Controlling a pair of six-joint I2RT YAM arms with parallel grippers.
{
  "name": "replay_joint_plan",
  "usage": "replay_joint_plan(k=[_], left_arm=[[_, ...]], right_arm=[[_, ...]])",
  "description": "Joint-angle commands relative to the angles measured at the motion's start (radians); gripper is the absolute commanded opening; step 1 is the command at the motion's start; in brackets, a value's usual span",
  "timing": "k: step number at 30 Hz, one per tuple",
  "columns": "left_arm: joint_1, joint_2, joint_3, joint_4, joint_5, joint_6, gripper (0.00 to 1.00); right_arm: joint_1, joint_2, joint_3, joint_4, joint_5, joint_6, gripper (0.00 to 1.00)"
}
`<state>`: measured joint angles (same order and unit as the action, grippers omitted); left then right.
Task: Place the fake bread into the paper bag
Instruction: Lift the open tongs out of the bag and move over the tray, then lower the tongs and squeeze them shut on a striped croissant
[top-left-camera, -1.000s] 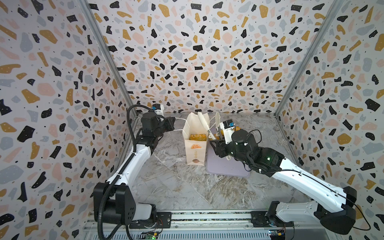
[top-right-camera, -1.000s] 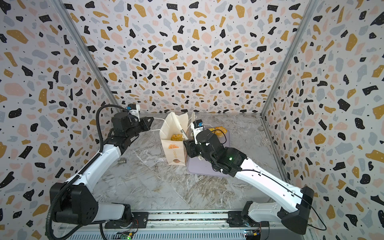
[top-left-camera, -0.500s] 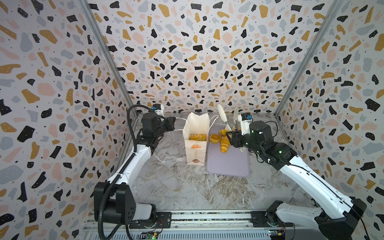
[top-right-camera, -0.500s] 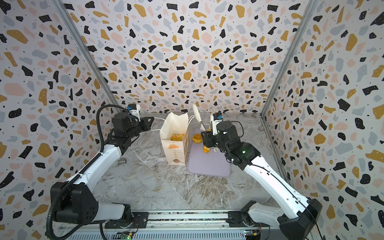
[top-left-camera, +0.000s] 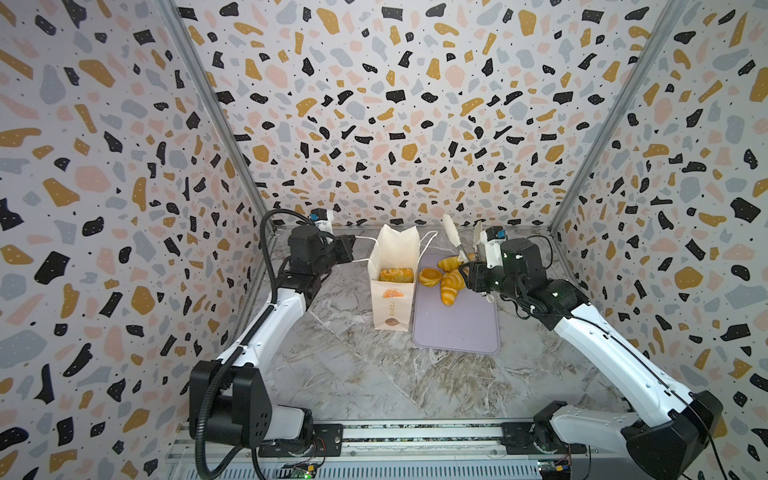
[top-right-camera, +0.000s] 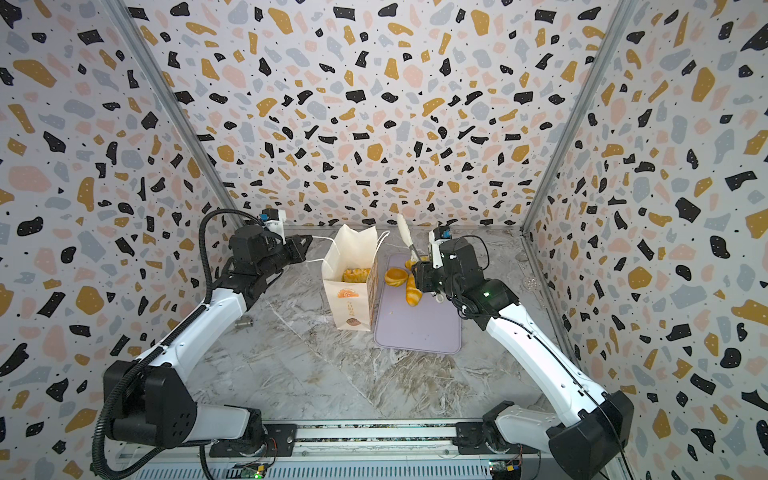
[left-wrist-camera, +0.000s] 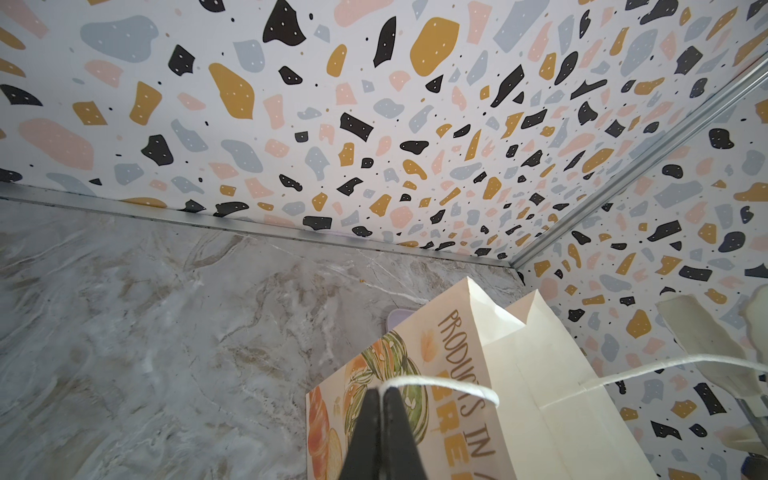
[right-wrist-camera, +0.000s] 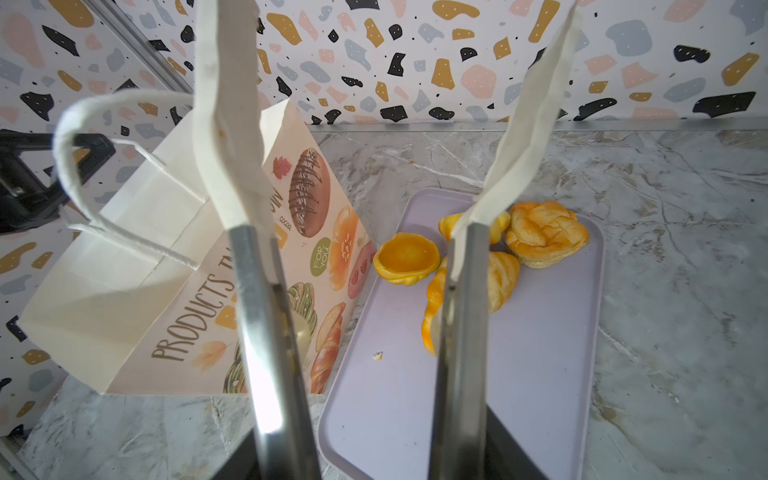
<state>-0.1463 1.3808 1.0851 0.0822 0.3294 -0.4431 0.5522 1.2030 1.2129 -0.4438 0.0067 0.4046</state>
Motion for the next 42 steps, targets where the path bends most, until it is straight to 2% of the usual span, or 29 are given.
replay_joint_plan(k=[1,8,16,42], left_arm=[[-0.004,-0.026,0.003,-0.010,-0.038,0.045,0.00],[-0.004,-0.025,0.025,-0.048,-0.058,0.046,0.00],[-0.004,-0.029,0.016,-0.033,-0.048,0.035,0.00],[-0.005,-0.039,0.018,-0.041,-0.057,0.045,0.00]], right_arm=[[-0.001,-0.045,0.005,0.016,-0.001,0.045,0.57],[-0.002,-0.057,-0.027,-0.038,0.020,0.121,0.58],[-0.005,0.028,-0.001,-0.163,-0.008,0.129,0.58],[-0.055,0.159,-0.044,-0.230,-0.008,0.223,0.59]])
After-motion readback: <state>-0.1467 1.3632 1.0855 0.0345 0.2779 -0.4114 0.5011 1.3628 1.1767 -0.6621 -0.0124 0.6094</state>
